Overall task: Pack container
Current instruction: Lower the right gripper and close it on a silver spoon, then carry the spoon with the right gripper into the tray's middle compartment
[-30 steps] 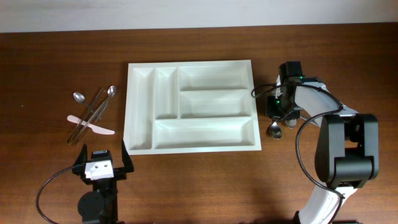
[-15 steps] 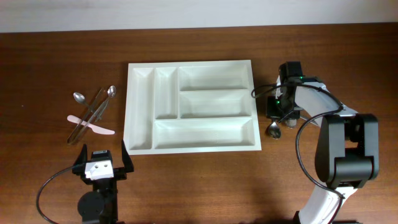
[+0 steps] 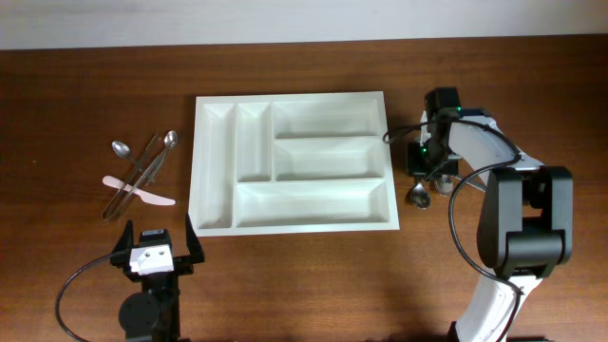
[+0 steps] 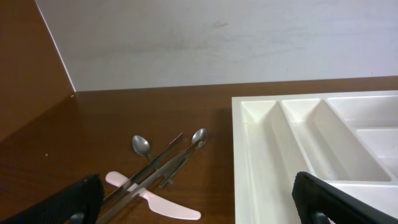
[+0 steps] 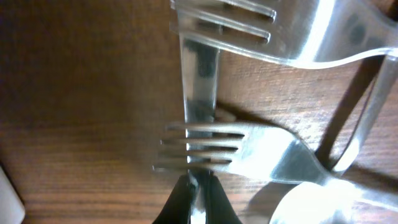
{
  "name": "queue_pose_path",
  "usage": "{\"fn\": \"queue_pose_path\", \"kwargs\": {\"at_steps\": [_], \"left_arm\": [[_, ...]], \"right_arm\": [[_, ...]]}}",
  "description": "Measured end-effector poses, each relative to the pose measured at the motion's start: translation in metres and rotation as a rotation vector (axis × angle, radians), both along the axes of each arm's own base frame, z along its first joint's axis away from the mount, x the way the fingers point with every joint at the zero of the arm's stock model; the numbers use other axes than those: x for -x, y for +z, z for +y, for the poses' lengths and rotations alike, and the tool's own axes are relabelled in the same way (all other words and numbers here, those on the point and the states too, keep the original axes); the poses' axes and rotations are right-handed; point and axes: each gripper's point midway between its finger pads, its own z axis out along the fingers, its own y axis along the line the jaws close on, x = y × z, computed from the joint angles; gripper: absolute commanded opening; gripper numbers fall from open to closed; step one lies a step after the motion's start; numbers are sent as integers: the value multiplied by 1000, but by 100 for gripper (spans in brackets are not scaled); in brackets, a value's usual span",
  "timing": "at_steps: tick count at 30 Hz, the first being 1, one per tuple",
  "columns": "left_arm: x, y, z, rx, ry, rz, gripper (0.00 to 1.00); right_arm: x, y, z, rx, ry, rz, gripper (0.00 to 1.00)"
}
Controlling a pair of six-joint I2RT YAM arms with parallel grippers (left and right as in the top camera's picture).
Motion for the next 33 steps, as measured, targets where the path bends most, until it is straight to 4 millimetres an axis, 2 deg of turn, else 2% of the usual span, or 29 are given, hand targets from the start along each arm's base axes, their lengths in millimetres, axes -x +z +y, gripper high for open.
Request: {"fn": "queue_pose_path", "kwargs": {"at_steps": [16, 22, 27, 33], "left_arm": [[0, 0, 0, 0, 0, 0, 99], [0, 0, 0, 0, 0, 0, 99], [0, 0, 0, 0, 0, 0, 99], [0, 0, 0, 0, 0, 0, 99]], "right_arm": [[-52, 62, -4, 29, 43, -136, 4], [-62, 79, 5, 18, 169, -177, 4], [-68, 92, 34, -15, 371, -214, 4], [-60, 105, 102, -109, 746, -271, 4]]}}
